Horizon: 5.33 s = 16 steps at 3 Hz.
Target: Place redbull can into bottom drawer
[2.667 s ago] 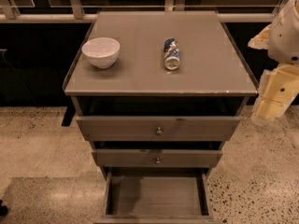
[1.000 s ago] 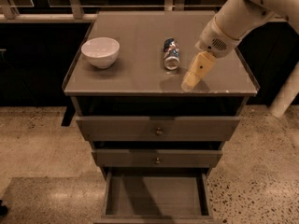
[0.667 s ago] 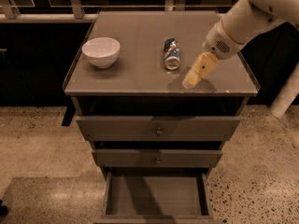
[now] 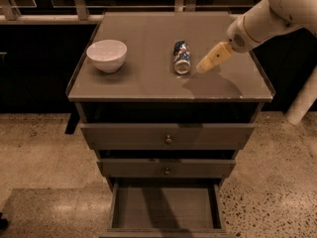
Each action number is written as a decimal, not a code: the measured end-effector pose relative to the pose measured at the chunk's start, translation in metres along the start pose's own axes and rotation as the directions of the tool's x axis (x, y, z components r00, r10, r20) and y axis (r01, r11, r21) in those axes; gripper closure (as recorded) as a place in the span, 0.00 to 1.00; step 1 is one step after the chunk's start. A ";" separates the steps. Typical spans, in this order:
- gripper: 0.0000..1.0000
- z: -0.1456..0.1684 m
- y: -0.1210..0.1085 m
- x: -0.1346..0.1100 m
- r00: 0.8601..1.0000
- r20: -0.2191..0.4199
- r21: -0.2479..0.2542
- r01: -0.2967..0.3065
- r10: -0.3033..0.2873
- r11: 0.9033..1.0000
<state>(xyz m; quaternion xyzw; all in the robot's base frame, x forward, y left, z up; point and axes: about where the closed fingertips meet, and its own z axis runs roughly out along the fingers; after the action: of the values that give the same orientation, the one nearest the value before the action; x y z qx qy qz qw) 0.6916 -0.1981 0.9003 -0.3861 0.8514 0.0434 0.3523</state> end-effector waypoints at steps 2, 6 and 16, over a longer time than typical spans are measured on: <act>0.00 0.060 -0.031 -0.029 0.988 0.098 -0.063 -0.112 0.118 0.992; 0.00 0.073 0.003 -0.013 0.969 0.115 -0.130 -0.204 0.220 0.970; 1.00 0.128 0.053 -0.086 0.973 0.211 -0.195 -0.046 0.087 0.980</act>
Offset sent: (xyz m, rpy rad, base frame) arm 0.1097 0.0322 -0.0344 0.2824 0.0379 -0.0399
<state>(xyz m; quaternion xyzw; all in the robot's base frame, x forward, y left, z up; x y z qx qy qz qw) 0.7667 -0.0633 0.8483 -0.3817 0.8120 0.1779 0.4041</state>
